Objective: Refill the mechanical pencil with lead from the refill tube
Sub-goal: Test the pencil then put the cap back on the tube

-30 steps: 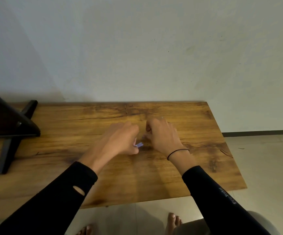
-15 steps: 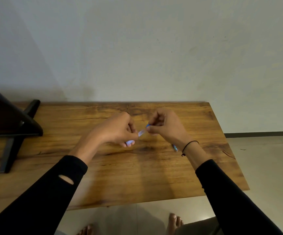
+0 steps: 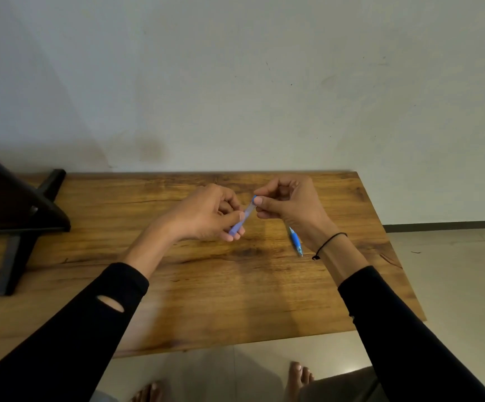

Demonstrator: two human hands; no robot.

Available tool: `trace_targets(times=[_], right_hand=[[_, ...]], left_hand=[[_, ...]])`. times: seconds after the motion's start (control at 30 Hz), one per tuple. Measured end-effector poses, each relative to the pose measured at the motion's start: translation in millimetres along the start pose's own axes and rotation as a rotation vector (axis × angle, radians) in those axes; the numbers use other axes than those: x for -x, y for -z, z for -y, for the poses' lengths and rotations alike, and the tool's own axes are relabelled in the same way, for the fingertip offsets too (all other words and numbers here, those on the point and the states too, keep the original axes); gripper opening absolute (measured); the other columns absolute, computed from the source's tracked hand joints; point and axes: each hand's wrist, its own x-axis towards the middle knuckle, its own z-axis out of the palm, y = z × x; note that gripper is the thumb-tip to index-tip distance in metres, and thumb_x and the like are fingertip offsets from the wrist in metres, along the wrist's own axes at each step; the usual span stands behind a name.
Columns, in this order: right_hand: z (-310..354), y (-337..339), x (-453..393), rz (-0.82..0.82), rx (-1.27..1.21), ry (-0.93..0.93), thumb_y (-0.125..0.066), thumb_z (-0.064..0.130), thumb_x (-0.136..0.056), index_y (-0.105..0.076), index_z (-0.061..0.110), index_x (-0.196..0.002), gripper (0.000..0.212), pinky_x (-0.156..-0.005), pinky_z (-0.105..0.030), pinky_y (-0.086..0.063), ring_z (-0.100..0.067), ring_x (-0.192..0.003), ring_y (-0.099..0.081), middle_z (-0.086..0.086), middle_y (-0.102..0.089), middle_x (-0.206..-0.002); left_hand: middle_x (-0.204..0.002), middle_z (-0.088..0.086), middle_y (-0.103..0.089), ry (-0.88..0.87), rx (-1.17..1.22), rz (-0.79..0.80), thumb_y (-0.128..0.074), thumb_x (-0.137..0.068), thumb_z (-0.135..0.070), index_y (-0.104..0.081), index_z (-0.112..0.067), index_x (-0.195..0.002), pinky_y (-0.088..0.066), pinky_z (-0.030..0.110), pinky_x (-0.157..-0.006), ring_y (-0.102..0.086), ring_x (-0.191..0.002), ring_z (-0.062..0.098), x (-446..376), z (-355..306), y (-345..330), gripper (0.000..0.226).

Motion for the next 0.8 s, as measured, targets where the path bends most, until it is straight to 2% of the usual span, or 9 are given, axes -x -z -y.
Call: trace_targets(times=[0.07, 0.2, 0.3, 0.37, 0.47, 0.57, 0.8], right_hand=[[-0.8, 2.3, -1.8, -0.008, -0.01, -0.019, -0.081, -0.007, -0.086, -0.073, -0.003, -0.09, 0.01, -0.072, -0.033, -0.068, -0.023, -0.077, -0.075, -0.024, -0.074, -0.092], [-4.3, -0.9, 0.1, 0.008, -0.028, -0.026, -0.082, -0.008, -0.084, -0.072, -0.004, -0.087, 0.011, -0.071, -0.033, -0.067, -0.029, -0.081, -0.075, -0.031, -0.075, -0.095], [-2.0, -3.6, 1.0, -0.066, -0.068, 0.041, -0.08, -0.008, -0.086, -0.074, 0.003, -0.088, 0.013, -0.068, -0.031, -0.066, -0.02, -0.073, -0.076, -0.015, -0.077, -0.082], [2.4, -0.1, -0.2, -0.094, -0.072, 0.078, -0.079, -0.007, -0.088, -0.074, 0.0, -0.1, 0.014, -0.068, -0.029, -0.066, -0.018, -0.071, -0.074, -0.022, -0.074, -0.083], [7.1, 2.4, 1.4, -0.059, -0.036, 0.093, -0.076, -0.007, -0.09, -0.073, -0.007, -0.108, 0.018, -0.07, -0.031, -0.067, -0.028, -0.08, -0.073, -0.041, -0.07, -0.1], [9.0, -1.2, 3.9, -0.019, -0.002, 0.095, -0.075, -0.009, -0.091, -0.072, -0.007, -0.105, 0.014, -0.07, -0.029, -0.067, -0.034, -0.083, -0.072, -0.043, -0.069, -0.103], [5.9, 8.0, 1.3, 0.031, 0.013, 0.071, -0.076, -0.009, -0.089, -0.07, -0.012, -0.105, 0.017, -0.071, -0.027, -0.066, -0.023, -0.079, -0.076, -0.039, -0.071, -0.103]], left_hand=[[-0.088, 0.004, -0.086, -0.01, 0.024, -0.02, -0.069, -0.106, -0.021, -0.069, -0.013, -0.102, -0.07, 0.033, -0.073, -0.085, -0.083, 0.019, -0.2, -0.2, 0.0, 0.009], [-0.087, 0.004, -0.086, -0.061, 0.099, -0.093, -0.071, -0.105, -0.021, -0.071, -0.012, -0.106, -0.069, 0.03, -0.069, -0.085, -0.082, 0.021, -0.6, -2.3, 1.7, 0.009], [-0.087, 0.006, -0.085, -0.073, 0.095, -0.101, -0.071, -0.105, -0.02, -0.07, -0.01, -0.105, -0.069, 0.031, -0.069, -0.085, -0.082, 0.021, -0.9, -2.2, 2.9, 0.01], [-0.087, 0.007, -0.085, -0.072, 0.078, -0.09, -0.07, -0.106, -0.02, -0.069, -0.01, -0.103, -0.071, 0.035, -0.072, -0.085, -0.081, 0.022, -0.6, -0.6, 2.5, 0.01], [-0.088, 0.008, -0.085, -0.076, 0.07, -0.073, -0.07, -0.106, -0.019, -0.068, -0.012, -0.101, -0.071, 0.037, -0.074, -0.085, -0.081, 0.023, -0.6, 0.3, 0.6, 0.01], [-0.088, 0.008, -0.085, -0.077, 0.066, -0.058, -0.07, -0.106, -0.019, -0.067, -0.012, -0.1, -0.07, 0.034, -0.072, -0.085, -0.082, 0.023, -1.0, -0.8, 0.2, 0.009], [-0.087, 0.007, -0.085, -0.105, 0.025, -0.049, -0.07, -0.106, -0.019, -0.068, -0.014, -0.101, -0.069, 0.031, -0.07, -0.085, -0.08, 0.02, -0.4, -3.7, -3.0, 0.008]])
